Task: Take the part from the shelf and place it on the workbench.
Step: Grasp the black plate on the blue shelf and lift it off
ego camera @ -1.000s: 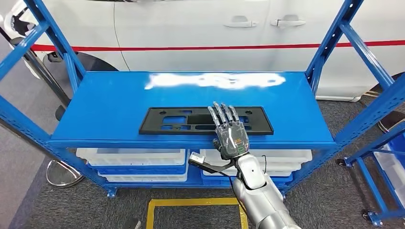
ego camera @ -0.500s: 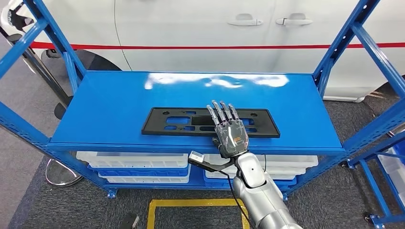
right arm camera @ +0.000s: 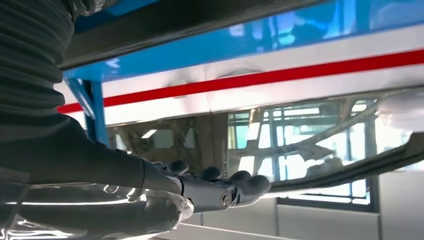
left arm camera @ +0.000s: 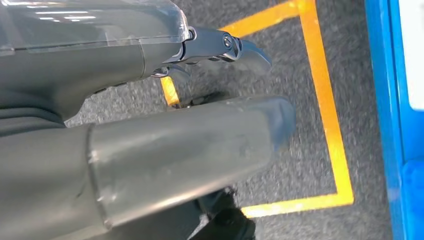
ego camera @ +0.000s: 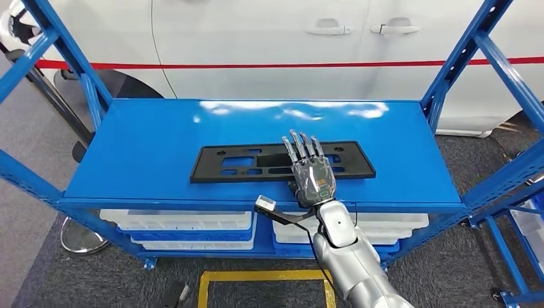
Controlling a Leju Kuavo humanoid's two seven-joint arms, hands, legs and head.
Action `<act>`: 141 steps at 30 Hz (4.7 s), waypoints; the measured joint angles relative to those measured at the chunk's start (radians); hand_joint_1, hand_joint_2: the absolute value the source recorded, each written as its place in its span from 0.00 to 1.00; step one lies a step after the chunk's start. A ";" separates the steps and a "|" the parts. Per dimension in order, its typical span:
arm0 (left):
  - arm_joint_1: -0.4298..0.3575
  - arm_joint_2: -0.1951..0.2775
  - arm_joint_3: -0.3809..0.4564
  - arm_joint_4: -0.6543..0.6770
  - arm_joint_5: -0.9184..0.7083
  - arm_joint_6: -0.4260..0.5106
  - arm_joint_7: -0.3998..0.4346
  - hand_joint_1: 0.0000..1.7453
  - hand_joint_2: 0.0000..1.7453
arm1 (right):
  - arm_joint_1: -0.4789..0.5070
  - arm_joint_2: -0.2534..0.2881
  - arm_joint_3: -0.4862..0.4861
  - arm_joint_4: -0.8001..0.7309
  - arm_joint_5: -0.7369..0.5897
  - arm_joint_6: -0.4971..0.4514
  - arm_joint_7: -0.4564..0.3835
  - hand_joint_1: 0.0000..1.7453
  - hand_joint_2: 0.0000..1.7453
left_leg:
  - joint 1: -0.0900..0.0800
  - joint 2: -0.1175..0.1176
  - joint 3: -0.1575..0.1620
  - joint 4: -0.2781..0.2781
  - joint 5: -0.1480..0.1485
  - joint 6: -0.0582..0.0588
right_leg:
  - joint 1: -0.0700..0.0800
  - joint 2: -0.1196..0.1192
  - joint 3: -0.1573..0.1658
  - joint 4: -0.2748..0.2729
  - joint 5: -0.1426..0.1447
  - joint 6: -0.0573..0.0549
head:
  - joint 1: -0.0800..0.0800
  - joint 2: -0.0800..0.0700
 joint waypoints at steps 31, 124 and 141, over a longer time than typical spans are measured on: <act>-0.014 0.004 0.000 0.000 0.002 0.003 -0.004 0.00 0.00 | -0.043 -0.009 0.069 0.104 0.010 0.000 0.034 0.00 1.00 | -0.008 0.000 0.008 -0.004 -0.008 0.014 | -0.003 0.002 -0.030 0.010 0.017 -0.002 | 0.000 0.000; 0.022 -0.001 -0.022 0.000 0.090 0.128 -0.118 0.00 1.00 | 0.163 0.086 0.200 -0.618 -0.284 0.000 -0.489 1.00 1.00 | -0.002 -0.003 0.026 -0.011 -0.021 0.005 | 0.001 -0.001 -0.026 0.003 0.019 -0.001 | 0.000 0.000; 0.025 0.000 -0.026 0.000 0.113 0.127 -0.108 0.00 1.00 | 0.202 0.120 0.097 -0.628 -0.322 0.000 -0.533 1.00 1.00 | 0.004 0.002 0.034 -0.020 -0.015 0.032 | -0.005 -0.003 -0.131 0.231 -0.069 0.019 | 0.000 0.000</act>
